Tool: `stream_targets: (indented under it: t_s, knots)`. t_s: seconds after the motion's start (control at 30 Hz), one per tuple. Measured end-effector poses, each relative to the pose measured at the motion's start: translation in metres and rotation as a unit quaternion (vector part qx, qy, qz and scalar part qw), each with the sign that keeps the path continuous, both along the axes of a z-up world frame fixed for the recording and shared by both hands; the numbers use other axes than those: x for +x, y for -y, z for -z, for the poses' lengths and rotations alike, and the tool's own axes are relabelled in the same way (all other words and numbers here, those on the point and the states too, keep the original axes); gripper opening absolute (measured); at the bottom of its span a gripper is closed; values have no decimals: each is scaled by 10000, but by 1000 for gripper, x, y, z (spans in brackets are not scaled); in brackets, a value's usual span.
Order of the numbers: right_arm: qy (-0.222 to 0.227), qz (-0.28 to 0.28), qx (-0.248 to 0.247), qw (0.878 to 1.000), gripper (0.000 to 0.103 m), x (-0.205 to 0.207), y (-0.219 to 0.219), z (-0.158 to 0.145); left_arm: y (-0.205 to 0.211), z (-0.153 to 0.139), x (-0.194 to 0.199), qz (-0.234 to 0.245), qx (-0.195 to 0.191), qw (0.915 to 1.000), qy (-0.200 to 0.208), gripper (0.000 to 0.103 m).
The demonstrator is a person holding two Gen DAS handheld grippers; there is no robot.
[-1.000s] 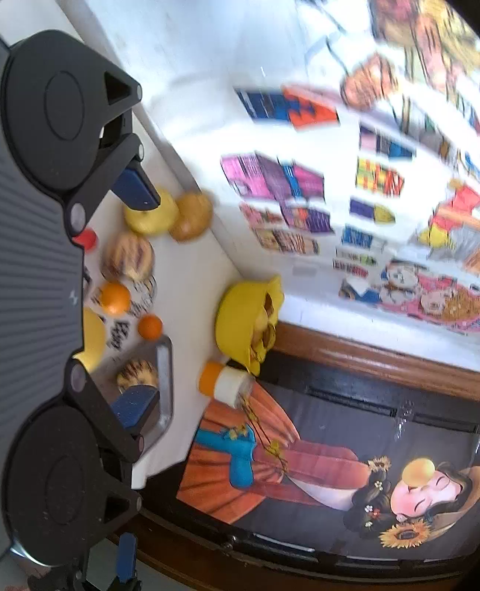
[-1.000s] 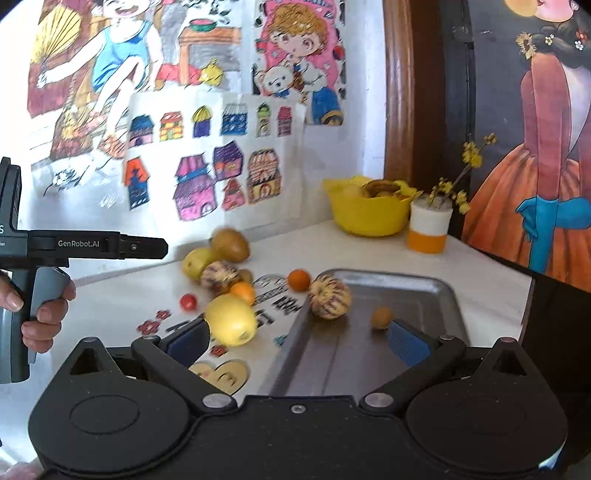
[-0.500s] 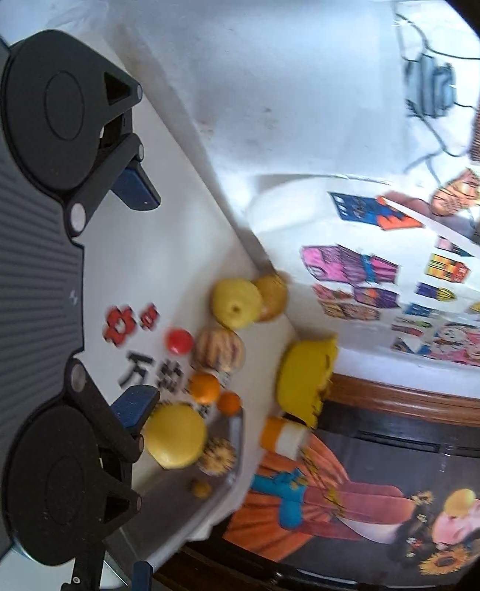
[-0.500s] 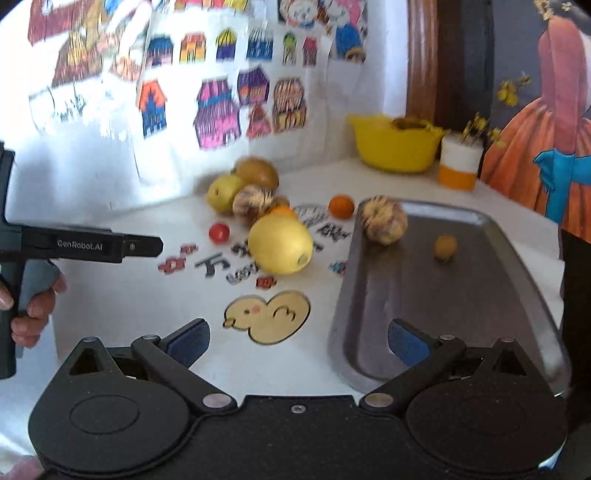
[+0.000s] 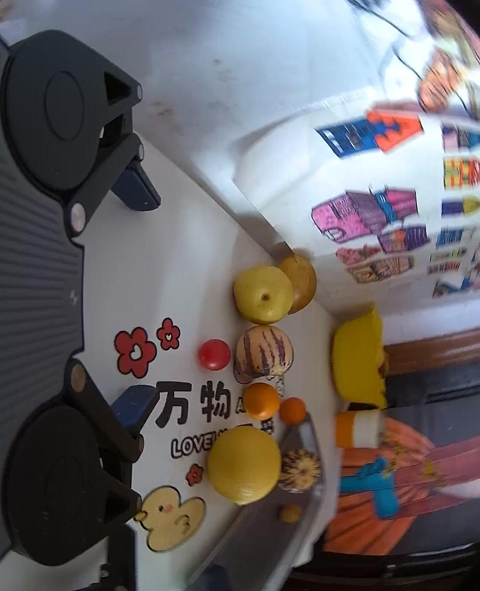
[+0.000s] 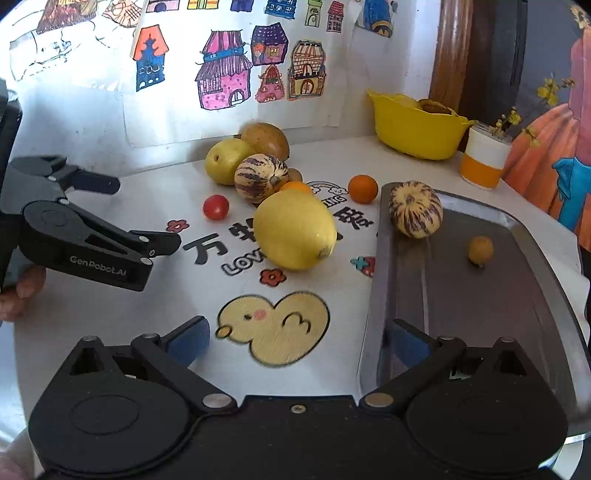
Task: Organize fruits
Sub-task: 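Move both open tools back toward the remaining fruits on the mat, then grasp the red cherry tomato with the left tool while the right tool grasps the yellow lemon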
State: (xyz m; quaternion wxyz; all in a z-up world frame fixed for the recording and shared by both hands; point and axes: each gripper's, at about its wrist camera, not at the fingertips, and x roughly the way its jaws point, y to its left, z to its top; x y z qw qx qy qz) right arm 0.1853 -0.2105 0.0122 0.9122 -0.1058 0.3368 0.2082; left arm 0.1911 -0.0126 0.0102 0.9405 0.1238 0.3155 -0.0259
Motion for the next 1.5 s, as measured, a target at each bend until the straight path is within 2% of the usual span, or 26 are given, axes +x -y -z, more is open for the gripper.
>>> stream_targets:
  t_s: [0.13, 0.37, 0.6, 1.0, 1.13, 1.27, 1.4, 1.5]
  knots:
    - [127, -51, -110, 9998, 102, 13, -1, -4, 6, 0, 15, 82, 221, 9997, 30, 102]
    - [549, -289, -361, 9974, 102, 36, -7, -13, 6, 0, 41, 203, 63, 9997, -110, 102]
    - [539, -471, -174, 9973, 93, 53, -13, -13, 8, 1, 55, 345, 46, 9993, -166, 101]
    - [81, -587, 269, 9979, 76, 68, -16, -1, 13, 0, 58, 829, -176, 9963, -126, 72]
    - [-229, -564, 667, 9959, 69, 74, -10, 1, 13, 0, 57, 942, -284, 9950, -147, 58]
    - [-241, -586, 774, 9950, 60, 74, -12, 1, 16, 0, 56, 1026, -318, 9941, -157, 41]
    - [-209, -559, 815, 9949, 59, 73, -11, 1, 23, 0, 52, 1104, -164, 9937, -110, 33]
    - [-214, -538, 879, 9944, 59, 72, -8, 1, 23, 0, 51, 1045, -199, 9942, -125, 28]
